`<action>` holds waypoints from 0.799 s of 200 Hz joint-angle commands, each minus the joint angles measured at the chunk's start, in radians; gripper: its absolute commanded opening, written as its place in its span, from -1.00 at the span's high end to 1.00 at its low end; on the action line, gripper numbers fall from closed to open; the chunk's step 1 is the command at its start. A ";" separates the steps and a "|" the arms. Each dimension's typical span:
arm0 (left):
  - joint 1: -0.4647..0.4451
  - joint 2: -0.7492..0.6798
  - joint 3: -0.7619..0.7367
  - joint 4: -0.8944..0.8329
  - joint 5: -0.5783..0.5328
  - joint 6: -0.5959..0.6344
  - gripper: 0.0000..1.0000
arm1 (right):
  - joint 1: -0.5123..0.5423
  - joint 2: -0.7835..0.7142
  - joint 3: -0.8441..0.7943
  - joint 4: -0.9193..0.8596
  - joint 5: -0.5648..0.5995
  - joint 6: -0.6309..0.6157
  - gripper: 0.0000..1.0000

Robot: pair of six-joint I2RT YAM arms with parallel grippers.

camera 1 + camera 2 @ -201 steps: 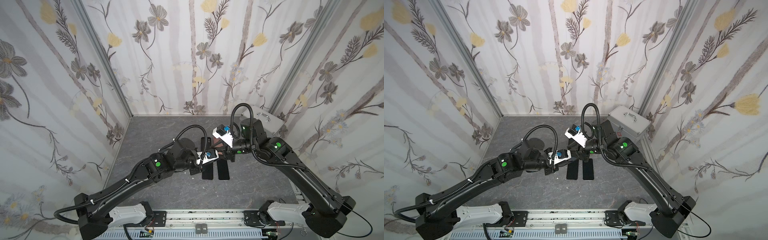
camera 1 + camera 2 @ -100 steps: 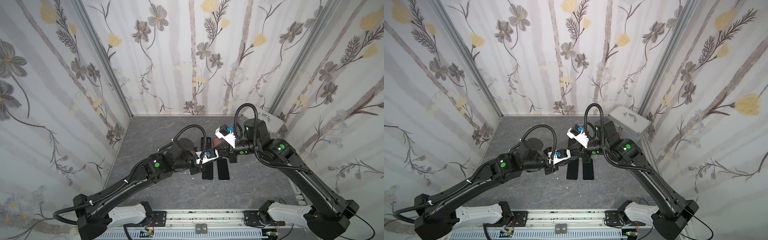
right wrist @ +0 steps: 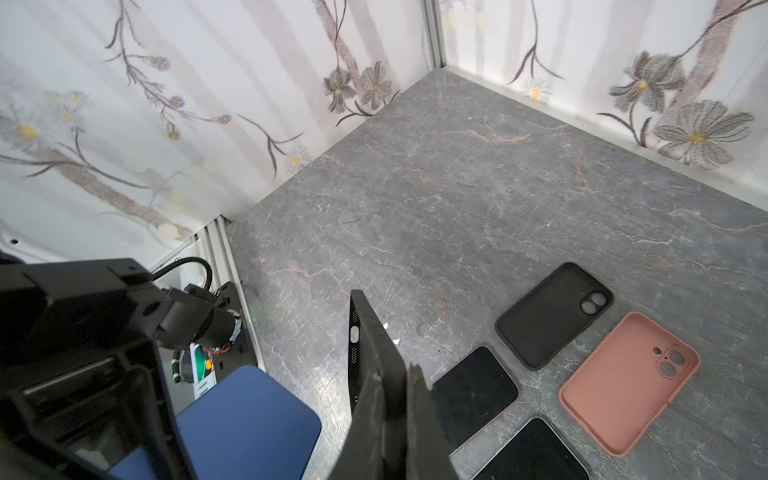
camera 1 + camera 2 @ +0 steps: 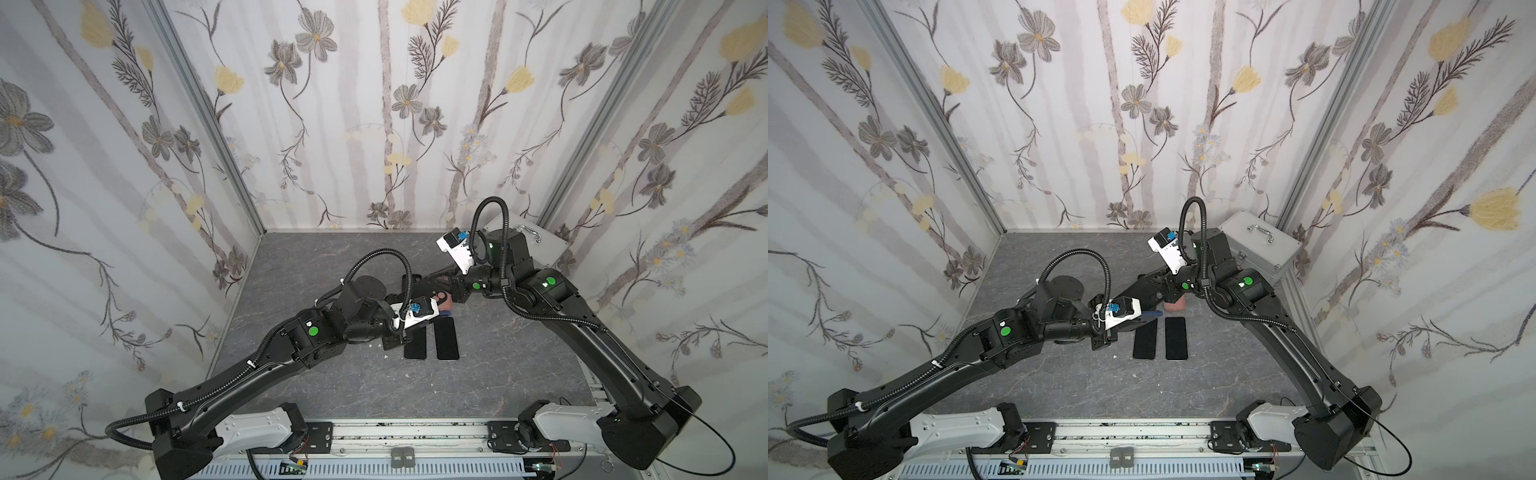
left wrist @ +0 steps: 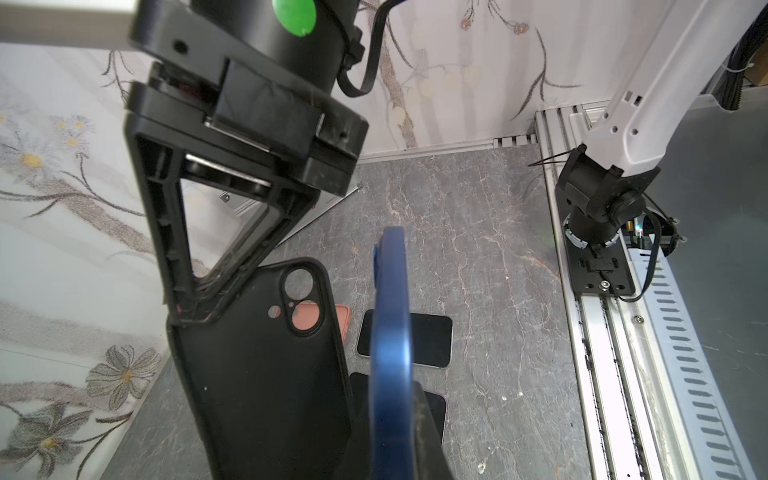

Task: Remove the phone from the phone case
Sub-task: 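Pull the black case off the phone with the right gripper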

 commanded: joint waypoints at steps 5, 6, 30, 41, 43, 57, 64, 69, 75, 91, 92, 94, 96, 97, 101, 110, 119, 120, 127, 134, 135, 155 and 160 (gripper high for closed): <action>0.001 -0.031 -0.025 0.098 0.011 -0.042 1.00 | -0.030 -0.040 -0.058 0.129 0.108 0.099 1.00; 0.001 -0.033 -0.027 0.100 0.009 -0.043 1.00 | -0.031 -0.043 -0.061 0.133 0.111 0.099 1.00; 0.018 -0.085 -0.097 0.198 -0.051 -0.155 1.00 | -0.050 -0.131 -0.160 0.219 0.195 0.130 1.00; 0.033 -0.106 -0.135 0.243 -0.075 -0.226 1.00 | -0.059 -0.183 -0.217 0.268 0.238 0.145 1.00; 0.036 -0.110 -0.142 0.251 -0.077 -0.239 1.00 | -0.062 -0.192 -0.227 0.276 0.244 0.148 1.00; 0.059 -0.137 -0.196 0.312 -0.082 -0.334 1.00 | -0.082 -0.256 -0.293 0.327 0.259 0.162 1.00; 0.071 -0.149 -0.222 0.339 -0.078 -0.386 1.00 | -0.093 -0.285 -0.322 0.349 0.255 0.168 1.00; 0.083 -0.156 -0.237 0.355 -0.075 -0.420 1.00 | -0.101 -0.303 -0.340 0.363 0.249 0.173 1.00; 0.093 -0.162 -0.256 0.369 -0.071 -0.459 1.00 | -0.111 -0.321 -0.360 0.377 0.238 0.177 1.00; 0.116 -0.171 -0.294 0.382 -0.087 -0.547 1.00 | -0.137 -0.357 -0.407 0.407 0.205 0.190 1.00; 0.117 -0.171 -0.296 0.382 -0.089 -0.552 1.00 | -0.139 -0.359 -0.409 0.407 0.202 0.190 1.00; 0.121 -0.172 -0.299 0.382 -0.093 -0.561 1.00 | -0.141 -0.361 -0.414 0.409 0.198 0.191 1.00; 0.124 -0.172 -0.303 0.382 -0.099 -0.571 1.00 | -0.144 -0.363 -0.417 0.412 0.193 0.192 1.00; 0.125 -0.172 -0.305 0.381 -0.100 -0.577 1.00 | -0.146 -0.365 -0.419 0.412 0.190 0.193 1.00; 0.132 -0.173 -0.312 0.382 -0.108 -0.597 1.00 | -0.150 -0.369 -0.428 0.414 0.182 0.194 1.00; 0.153 -0.176 -0.330 0.382 -0.122 -0.647 1.00 | -0.154 -0.375 -0.445 0.421 0.172 0.194 1.00; 0.180 -0.177 -0.347 0.382 -0.121 -0.700 1.00 | -0.153 -0.381 -0.464 0.428 0.165 0.194 1.00; 0.184 -0.177 -0.347 0.382 -0.120 -0.705 1.00 | -0.154 -0.382 -0.467 0.429 0.163 0.194 1.00; 0.208 -0.176 -0.362 0.380 -0.111 -0.745 1.00 | -0.153 -0.387 -0.486 0.449 0.136 0.195 1.00; 0.240 -0.172 -0.377 0.380 -0.096 -0.784 1.00 | -0.152 -0.393 -0.509 0.476 0.107 0.207 1.00; 0.245 -0.171 -0.379 0.380 -0.092 -0.790 1.00 | -0.151 -0.394 -0.514 0.479 0.104 0.209 1.00; 0.354 -0.152 -0.425 0.380 -0.019 -0.889 1.00 | -0.135 -0.406 -0.572 0.553 0.067 0.272 1.00; 0.376 -0.144 -0.434 0.381 0.006 -0.906 1.00 | -0.127 -0.407 -0.583 0.562 0.069 0.284 1.00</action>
